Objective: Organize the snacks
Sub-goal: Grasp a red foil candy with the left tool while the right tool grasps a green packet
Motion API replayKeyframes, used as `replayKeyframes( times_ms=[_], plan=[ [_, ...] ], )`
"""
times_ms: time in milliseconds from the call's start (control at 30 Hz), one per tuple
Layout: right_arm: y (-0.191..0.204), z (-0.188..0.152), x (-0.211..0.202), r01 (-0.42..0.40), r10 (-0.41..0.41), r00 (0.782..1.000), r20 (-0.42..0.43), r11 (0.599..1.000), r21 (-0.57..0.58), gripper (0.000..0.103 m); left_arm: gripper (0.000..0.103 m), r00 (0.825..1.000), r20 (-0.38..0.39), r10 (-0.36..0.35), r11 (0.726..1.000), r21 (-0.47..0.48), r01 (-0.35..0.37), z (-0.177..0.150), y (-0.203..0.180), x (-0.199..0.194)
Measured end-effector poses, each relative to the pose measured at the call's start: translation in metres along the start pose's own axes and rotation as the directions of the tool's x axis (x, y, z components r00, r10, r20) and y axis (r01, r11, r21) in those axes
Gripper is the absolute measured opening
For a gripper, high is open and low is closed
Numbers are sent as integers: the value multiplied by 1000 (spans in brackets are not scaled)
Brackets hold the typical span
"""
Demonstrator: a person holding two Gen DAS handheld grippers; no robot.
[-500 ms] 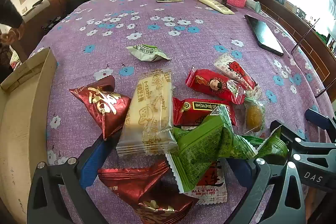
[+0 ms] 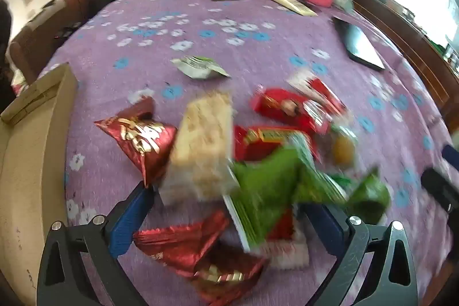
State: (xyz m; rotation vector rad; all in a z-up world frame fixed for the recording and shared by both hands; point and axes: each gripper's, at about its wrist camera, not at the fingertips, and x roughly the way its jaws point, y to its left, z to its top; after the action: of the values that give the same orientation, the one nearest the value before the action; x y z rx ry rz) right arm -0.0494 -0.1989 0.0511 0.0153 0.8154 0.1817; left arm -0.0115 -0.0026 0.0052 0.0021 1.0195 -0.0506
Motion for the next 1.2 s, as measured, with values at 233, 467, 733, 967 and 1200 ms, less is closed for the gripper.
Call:
replayKeyframes(
  times_ms=[233,467,733,967,1200],
  plan=[
    [18,4,0,-80,77,995,-62,996,-43,93,88,993,62,-100,994,59,96,-22,20,-59],
    [56,-1,25,-137,120,981,-151,985,-109,73,58,981,44,-191,981,46,189,-31,43,-67],
    [71,-5,51,-106,84,979,-187,988,-113,54,61,982,19,-187,982,3,187,-34,49,-61],
    [62,-6,46,-127,111,977,-181,989,-79,26,62,982,-35,-184,983,-16,184,-31,36,-36],
    [55,-8,30,-145,134,981,-141,987,-70,26,34,986,-2,-168,986,2,168,-32,30,-33]
  ],
)
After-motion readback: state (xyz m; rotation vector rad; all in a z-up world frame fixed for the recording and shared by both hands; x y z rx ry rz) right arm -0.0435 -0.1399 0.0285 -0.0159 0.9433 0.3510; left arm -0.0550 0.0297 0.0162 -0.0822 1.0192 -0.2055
